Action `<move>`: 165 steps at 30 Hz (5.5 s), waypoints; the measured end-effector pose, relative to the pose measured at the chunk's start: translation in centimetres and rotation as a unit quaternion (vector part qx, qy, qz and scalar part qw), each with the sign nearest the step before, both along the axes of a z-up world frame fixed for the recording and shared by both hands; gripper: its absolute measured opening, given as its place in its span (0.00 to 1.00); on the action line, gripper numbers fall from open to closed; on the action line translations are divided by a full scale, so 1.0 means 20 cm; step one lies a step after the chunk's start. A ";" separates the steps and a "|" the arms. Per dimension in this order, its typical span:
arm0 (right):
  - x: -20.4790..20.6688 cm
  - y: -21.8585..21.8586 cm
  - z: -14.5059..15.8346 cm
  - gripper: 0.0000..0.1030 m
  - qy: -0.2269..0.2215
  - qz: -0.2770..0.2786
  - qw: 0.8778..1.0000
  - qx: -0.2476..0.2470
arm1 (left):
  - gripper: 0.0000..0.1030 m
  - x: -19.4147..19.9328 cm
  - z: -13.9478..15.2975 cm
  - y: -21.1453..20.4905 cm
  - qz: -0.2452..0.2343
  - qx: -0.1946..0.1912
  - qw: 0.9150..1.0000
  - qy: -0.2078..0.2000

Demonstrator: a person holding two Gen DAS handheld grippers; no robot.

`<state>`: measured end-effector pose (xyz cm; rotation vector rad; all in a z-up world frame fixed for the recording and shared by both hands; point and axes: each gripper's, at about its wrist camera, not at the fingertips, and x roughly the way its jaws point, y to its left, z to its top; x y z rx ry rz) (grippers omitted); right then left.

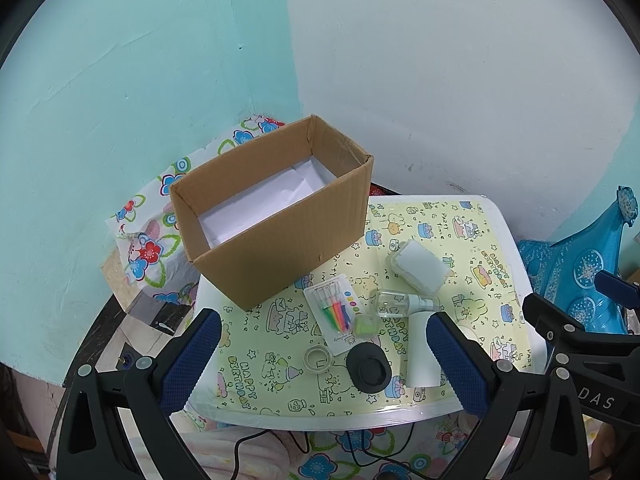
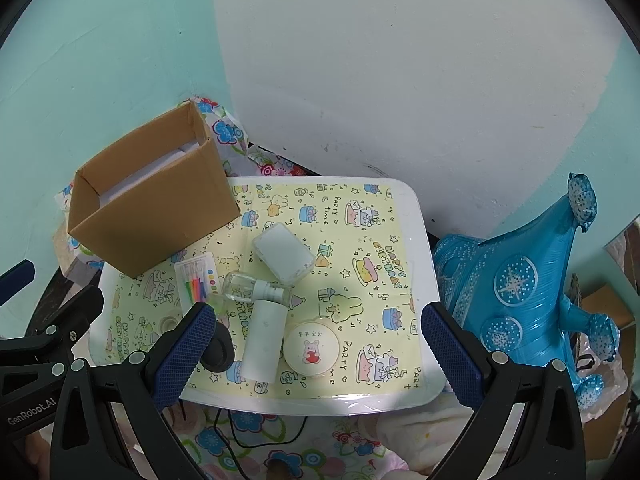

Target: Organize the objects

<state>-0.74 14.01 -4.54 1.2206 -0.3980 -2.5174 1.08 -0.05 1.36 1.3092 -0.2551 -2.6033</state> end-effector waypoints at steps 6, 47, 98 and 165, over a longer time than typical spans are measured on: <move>-0.01 -0.01 -0.01 1.00 -0.005 0.004 1.000 -0.002 | 1.00 0.00 -0.01 0.00 0.007 -0.001 1.000 -0.002; -0.22 -0.55 -0.63 0.99 -0.124 0.121 0.985 0.004 | 1.00 -0.11 -0.69 -0.30 0.113 0.020 0.991 -0.072; -0.21 -0.31 -0.78 0.48 -0.129 0.089 0.988 -0.001 | 0.99 -0.22 -1.09 0.04 0.104 0.008 0.986 -0.131; -0.20 -0.36 -0.74 0.48 -0.126 0.113 0.984 -0.052 | 0.84 -0.09 -0.97 -0.02 0.150 0.036 0.984 -0.093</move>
